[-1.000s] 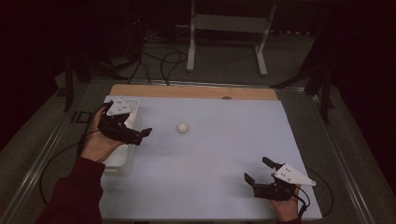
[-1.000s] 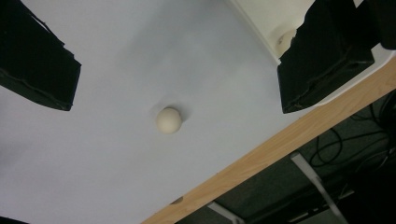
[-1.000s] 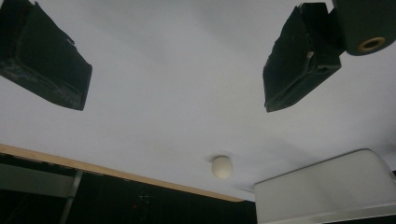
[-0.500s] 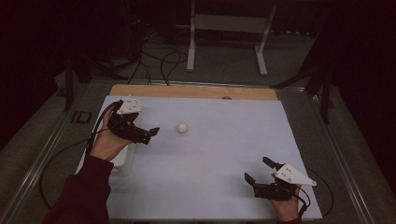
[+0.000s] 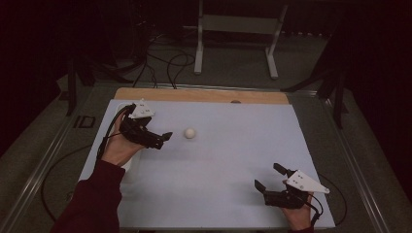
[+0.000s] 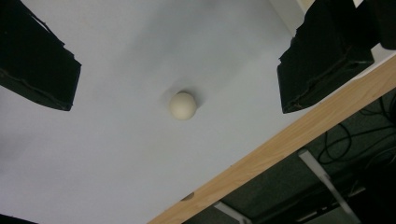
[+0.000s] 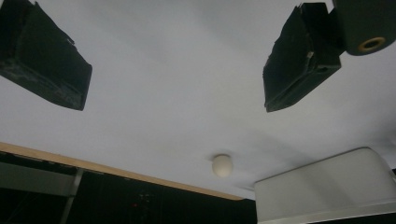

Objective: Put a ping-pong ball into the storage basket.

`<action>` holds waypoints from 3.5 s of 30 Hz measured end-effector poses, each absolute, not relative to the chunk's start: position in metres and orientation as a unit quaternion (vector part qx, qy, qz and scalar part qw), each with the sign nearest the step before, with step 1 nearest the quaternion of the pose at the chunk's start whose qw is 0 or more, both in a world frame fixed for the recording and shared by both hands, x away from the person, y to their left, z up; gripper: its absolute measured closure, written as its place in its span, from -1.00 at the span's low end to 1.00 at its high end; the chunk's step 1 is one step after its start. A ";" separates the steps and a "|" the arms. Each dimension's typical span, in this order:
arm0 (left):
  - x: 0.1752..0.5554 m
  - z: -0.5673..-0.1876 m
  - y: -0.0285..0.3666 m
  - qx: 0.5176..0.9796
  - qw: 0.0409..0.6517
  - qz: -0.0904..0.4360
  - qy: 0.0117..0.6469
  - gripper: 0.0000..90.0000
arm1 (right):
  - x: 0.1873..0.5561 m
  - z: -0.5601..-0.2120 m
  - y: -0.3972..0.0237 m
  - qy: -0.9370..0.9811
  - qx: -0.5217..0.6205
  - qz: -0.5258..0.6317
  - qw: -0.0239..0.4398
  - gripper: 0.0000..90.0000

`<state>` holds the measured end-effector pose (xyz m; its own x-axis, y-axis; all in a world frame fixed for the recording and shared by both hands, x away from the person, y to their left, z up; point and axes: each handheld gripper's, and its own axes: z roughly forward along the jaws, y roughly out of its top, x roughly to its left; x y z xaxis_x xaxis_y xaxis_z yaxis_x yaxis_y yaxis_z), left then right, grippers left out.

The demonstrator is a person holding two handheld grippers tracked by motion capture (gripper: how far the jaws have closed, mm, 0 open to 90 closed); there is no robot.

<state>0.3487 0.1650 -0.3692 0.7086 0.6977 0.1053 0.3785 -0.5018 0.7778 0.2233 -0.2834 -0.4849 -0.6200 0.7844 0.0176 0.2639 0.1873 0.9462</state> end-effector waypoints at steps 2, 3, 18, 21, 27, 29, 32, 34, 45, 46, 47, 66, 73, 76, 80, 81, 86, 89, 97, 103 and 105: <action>0.350 -0.370 0.162 0.840 0.387 0.206 0.321 -1.00 | 0.223 -0.485 -0.283 0.730 0.360 0.527 0.247 -0.83; 0.350 -0.370 0.161 0.840 0.386 0.207 0.320 -1.00 | 0.223 -0.485 -0.283 0.730 0.360 0.527 0.247 -0.83; 0.357 -0.375 0.147 0.840 0.387 0.205 0.320 -1.00 | 0.223 -0.485 -0.284 0.730 0.359 0.528 0.247 -0.83; 0.359 -0.376 0.145 0.841 0.386 0.205 0.319 -1.00 | 0.223 -0.485 -0.283 0.729 0.359 0.528 0.247 -0.83; 0.362 -0.377 0.141 0.841 0.386 0.204 0.319 -1.00 | 0.223 -0.485 -0.283 0.730 0.358 0.528 0.246 -0.83; 0.363 -0.378 0.139 0.840 0.387 0.205 0.319 -1.00 | 0.224 -0.485 -0.283 0.730 0.359 0.528 0.246 -0.83; 0.365 -0.378 0.137 0.841 0.387 0.207 0.318 -1.00 | 0.224 -0.485 -0.283 0.730 0.358 0.528 0.246 -0.82; 0.365 -0.379 0.137 0.841 0.386 0.206 0.318 -1.00 | 0.224 -0.485 -0.283 0.730 0.358 0.528 0.246 -0.83; 0.373 -0.383 0.129 0.843 0.381 0.207 0.318 -1.00 | 0.223 -0.485 -0.284 0.729 0.358 0.529 0.245 -0.82; 0.374 -0.383 0.128 0.843 0.381 0.206 0.318 -1.00 | 0.224 -0.485 -0.284 0.729 0.358 0.529 0.246 -0.83; 0.374 -0.383 0.128 0.844 0.380 0.206 0.317 -1.00 | 0.224 -0.485 -0.284 0.729 0.358 0.529 0.245 -0.83; 0.383 -0.391 0.116 0.848 0.371 0.205 0.316 -1.00 | 0.223 -0.484 -0.284 0.729 0.358 0.530 0.246 -0.83; 0.386 -0.394 0.114 0.848 0.372 0.202 0.318 -1.00 | 0.224 -0.484 -0.284 0.729 0.357 0.530 0.246 -0.83; 0.387 -0.395 0.113 0.849 0.373 0.202 0.316 -1.00 | 0.223 -0.484 -0.285 0.729 0.357 0.530 0.246 -0.83; 0.388 -0.395 0.111 0.849 0.374 0.202 0.315 -1.00 | 0.223 -0.484 -0.285 0.728 0.358 0.531 0.246 -0.83; 0.388 -0.396 0.110 0.848 0.374 0.202 0.315 -1.00 | 0.223 -0.484 -0.285 0.728 0.358 0.530 0.246 -0.83; 0.390 -0.397 0.109 0.848 0.377 0.200 0.314 -1.00 | 0.223 -0.484 -0.285 0.728 0.358 0.531 0.246 -0.83; 0.391 -0.399 0.107 0.850 0.376 0.198 0.310 -1.00 | 0.223 -0.484 -0.285 0.728 0.358 0.531 0.245 -0.83; 0.392 -0.404 0.103 0.851 0.382 0.194 0.304 -1.00 | 0.223 -0.484 -0.285 0.728 0.358 0.531 0.245 -0.83; 0.394 -0.406 0.102 0.850 0.387 0.193 0.301 -1.00 | 0.223 -0.484 -0.285 0.728 0.357 0.531 0.245 -0.83; 0.394 -0.407 0.102 0.850 0.388 0.193 0.299 -1.00 | 0.223 -0.484 -0.285 0.728 0.358 0.531 0.245 -0.83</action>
